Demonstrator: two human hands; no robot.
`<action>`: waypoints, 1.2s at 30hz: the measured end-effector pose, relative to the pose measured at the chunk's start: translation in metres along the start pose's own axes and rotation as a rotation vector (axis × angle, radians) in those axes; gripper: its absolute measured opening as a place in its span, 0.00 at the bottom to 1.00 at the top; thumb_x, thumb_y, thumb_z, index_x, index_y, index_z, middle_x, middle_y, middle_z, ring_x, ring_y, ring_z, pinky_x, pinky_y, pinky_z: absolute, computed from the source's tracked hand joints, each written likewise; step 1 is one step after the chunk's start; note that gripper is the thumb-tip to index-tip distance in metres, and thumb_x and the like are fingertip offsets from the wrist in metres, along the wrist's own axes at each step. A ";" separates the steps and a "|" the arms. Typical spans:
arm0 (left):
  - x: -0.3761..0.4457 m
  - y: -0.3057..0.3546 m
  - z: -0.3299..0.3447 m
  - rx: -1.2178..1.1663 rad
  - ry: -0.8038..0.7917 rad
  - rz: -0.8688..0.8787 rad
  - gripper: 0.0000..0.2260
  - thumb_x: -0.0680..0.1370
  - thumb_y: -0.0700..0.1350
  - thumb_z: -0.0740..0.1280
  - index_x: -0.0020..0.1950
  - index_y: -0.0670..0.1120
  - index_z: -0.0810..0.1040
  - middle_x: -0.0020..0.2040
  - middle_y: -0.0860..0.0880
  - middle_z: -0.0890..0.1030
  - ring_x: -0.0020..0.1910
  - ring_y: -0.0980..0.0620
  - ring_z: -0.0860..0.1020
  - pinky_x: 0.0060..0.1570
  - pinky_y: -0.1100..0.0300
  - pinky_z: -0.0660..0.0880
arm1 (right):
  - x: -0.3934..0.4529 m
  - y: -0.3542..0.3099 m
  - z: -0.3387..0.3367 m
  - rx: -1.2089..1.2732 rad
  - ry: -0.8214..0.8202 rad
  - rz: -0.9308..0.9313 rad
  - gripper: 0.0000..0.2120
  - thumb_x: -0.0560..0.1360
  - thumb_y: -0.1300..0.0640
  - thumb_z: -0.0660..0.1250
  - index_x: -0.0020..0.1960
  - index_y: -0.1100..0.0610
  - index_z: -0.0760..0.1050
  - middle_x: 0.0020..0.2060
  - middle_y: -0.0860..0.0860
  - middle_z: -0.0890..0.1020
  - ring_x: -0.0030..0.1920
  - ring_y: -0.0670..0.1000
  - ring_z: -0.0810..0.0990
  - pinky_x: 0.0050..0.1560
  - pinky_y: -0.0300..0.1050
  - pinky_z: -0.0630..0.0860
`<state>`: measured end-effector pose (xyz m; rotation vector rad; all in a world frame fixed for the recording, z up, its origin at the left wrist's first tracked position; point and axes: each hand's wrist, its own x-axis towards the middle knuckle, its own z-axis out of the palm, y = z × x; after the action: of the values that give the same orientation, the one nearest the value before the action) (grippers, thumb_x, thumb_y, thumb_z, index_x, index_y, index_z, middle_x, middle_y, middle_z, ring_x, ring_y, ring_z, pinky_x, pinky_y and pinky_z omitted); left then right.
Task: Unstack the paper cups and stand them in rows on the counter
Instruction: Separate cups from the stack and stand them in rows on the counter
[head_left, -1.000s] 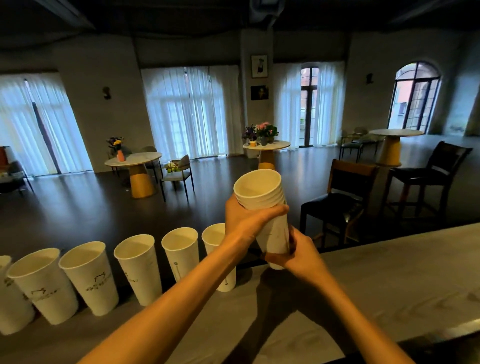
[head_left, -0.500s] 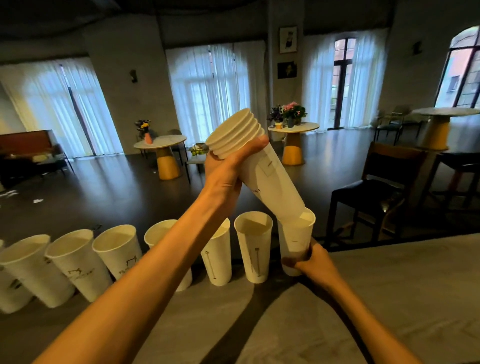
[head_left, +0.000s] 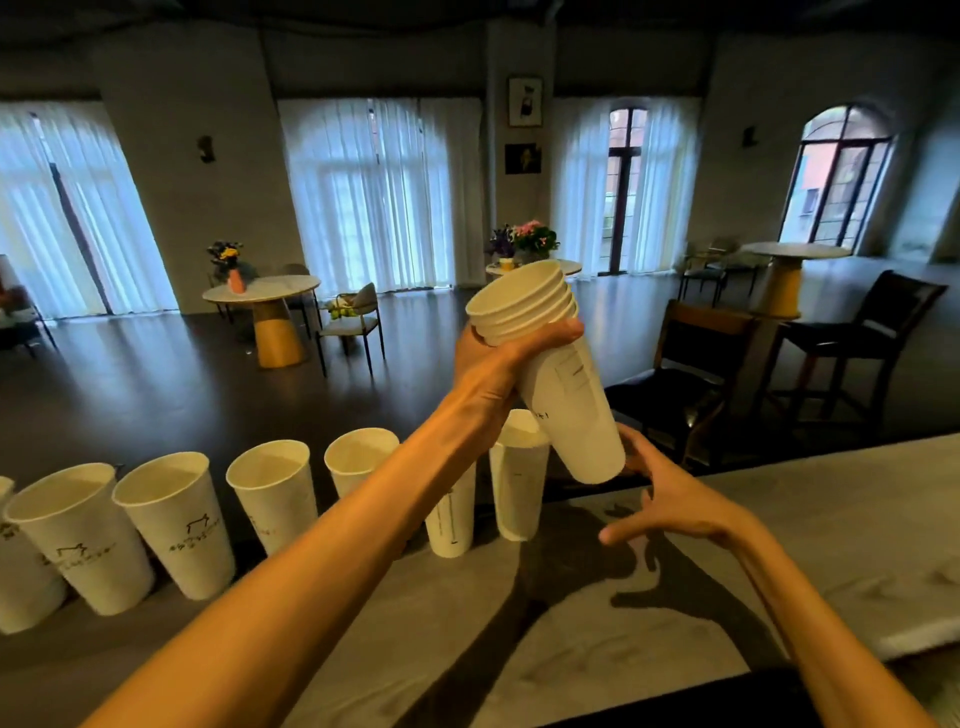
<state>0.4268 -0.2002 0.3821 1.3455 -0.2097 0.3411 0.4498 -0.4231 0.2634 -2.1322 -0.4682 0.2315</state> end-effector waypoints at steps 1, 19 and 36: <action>-0.003 -0.005 0.013 0.031 -0.015 -0.011 0.41 0.53 0.54 0.82 0.65 0.49 0.77 0.57 0.47 0.84 0.56 0.47 0.82 0.52 0.46 0.82 | -0.009 -0.008 -0.011 0.017 -0.014 -0.024 0.59 0.54 0.51 0.85 0.73 0.36 0.53 0.64 0.33 0.67 0.64 0.34 0.66 0.68 0.43 0.64; 0.006 -0.048 0.064 0.213 0.090 0.018 0.26 0.64 0.46 0.83 0.55 0.53 0.74 0.47 0.59 0.79 0.44 0.66 0.77 0.38 0.75 0.73 | 0.015 0.008 0.021 0.212 0.536 -0.157 0.34 0.63 0.46 0.80 0.65 0.45 0.69 0.59 0.45 0.78 0.61 0.46 0.75 0.57 0.45 0.76; 0.054 0.013 0.020 -0.101 0.086 0.172 0.38 0.58 0.54 0.80 0.66 0.45 0.76 0.55 0.44 0.84 0.54 0.45 0.83 0.53 0.45 0.82 | 0.070 0.096 0.066 0.392 0.380 0.066 0.42 0.64 0.52 0.81 0.71 0.39 0.62 0.61 0.43 0.75 0.61 0.48 0.75 0.60 0.52 0.76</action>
<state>0.4735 -0.2103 0.4164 1.2130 -0.2683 0.5250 0.5146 -0.3938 0.1483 -1.7525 -0.1160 -0.0468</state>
